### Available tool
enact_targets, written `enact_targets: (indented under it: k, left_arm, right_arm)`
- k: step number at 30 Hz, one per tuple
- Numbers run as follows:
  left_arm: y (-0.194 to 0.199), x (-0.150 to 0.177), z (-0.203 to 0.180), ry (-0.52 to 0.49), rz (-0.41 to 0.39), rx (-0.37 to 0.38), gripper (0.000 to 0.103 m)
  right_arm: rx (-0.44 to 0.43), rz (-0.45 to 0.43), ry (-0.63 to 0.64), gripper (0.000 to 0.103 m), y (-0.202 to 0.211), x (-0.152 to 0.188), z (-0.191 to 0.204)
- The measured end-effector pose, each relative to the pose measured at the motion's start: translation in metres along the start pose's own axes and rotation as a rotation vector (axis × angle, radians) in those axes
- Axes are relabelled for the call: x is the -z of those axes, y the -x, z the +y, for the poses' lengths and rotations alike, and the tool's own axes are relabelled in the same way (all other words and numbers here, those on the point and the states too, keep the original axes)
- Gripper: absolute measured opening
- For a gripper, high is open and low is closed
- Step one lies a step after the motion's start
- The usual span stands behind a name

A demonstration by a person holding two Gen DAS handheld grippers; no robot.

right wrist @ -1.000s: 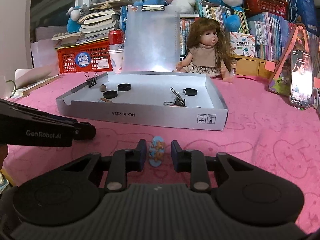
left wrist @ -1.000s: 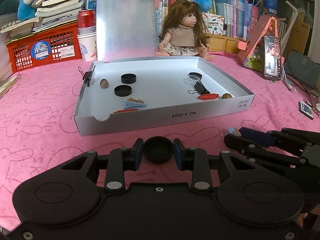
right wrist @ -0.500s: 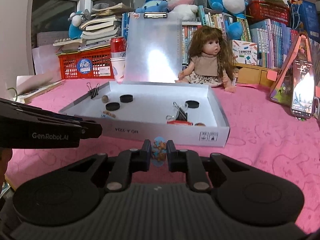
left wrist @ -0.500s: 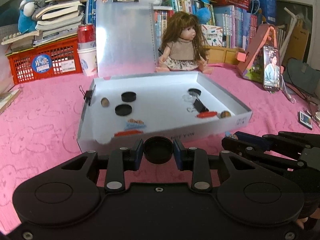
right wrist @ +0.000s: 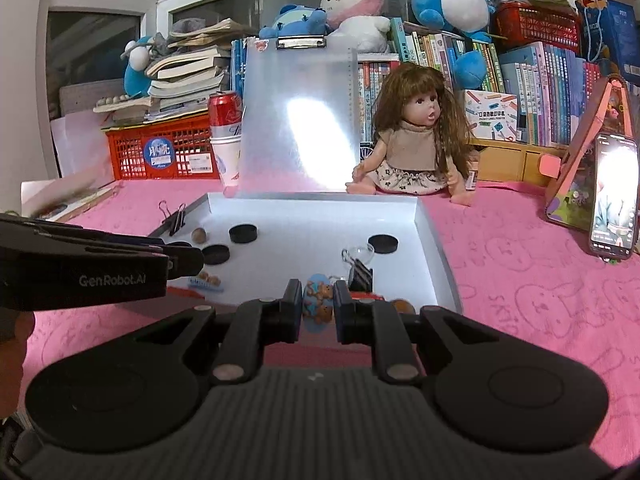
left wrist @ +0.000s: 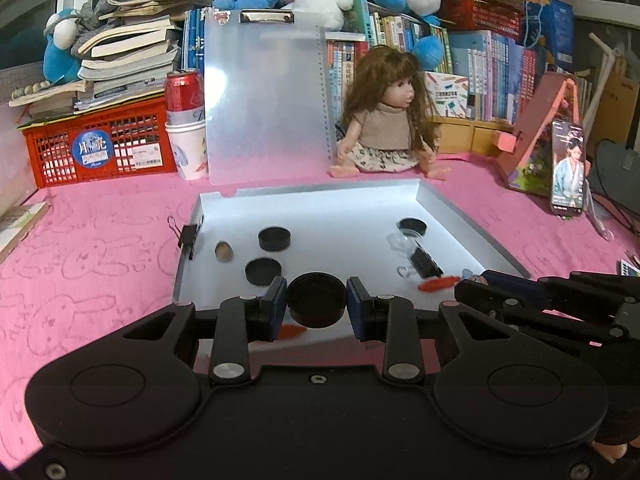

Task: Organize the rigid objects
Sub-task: 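Carry the black cap and blue toy over the box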

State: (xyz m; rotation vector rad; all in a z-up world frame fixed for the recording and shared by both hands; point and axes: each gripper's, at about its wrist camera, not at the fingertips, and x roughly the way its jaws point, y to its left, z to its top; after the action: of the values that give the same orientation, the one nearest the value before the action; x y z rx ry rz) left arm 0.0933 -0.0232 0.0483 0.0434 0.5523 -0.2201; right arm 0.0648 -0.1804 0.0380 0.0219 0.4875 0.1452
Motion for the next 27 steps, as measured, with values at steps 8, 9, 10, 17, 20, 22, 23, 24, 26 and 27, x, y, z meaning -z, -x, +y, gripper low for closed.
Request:
enact_targets:
  k: [8,9,10,17,20,22,23,24,26,27]
  left_arm:
    - [-0.023,-0.013,0.004,0.017,0.009,-0.033,0.031]
    - [-0.026,-0.015,0.005,0.022,0.013,-0.032,0.031]
    - [-0.029,-0.016,0.006,0.027,0.017,-0.032,0.031]
    - [-0.052,-0.031,0.011,0.046,0.037,-0.035,0.031]
    - [-0.066,-0.043,0.016,0.058,0.057,-0.039,0.031]
    - [-0.076,-0.051,0.020,0.071,0.074,-0.044,0.031]
    - [-0.081,-0.054,0.023,0.081,0.081,-0.050,0.031]
    - [-0.085,-0.055,0.025,0.087,0.085,-0.054,0.031]
    - [-0.095,-0.057,0.028,0.095,0.099,-0.061,0.031]
    - [-0.099,-0.057,0.029,0.099,0.106,-0.065,0.031]
  right_arm:
    - [-0.009,0.005,-0.023,0.020,-0.019,-0.019,-0.003]
    - [-0.010,0.005,-0.027,0.020,-0.022,-0.021,-0.004]
    - [-0.012,0.006,-0.030,0.020,-0.024,-0.023,-0.005]
    - [-0.021,0.029,-0.041,0.020,-0.046,-0.037,-0.009]
    - [-0.026,0.050,-0.055,0.020,-0.060,-0.048,-0.013]
    - [-0.036,0.065,-0.075,0.020,-0.070,-0.056,-0.018]
    - [-0.046,0.069,-0.091,0.020,-0.074,-0.059,-0.021]
    - [-0.058,0.076,-0.106,0.020,-0.079,-0.062,-0.024]
    - [-0.069,0.101,-0.132,0.020,-0.089,-0.066,-0.029]
    - [-0.071,0.114,-0.148,0.020,-0.095,-0.067,-0.031]
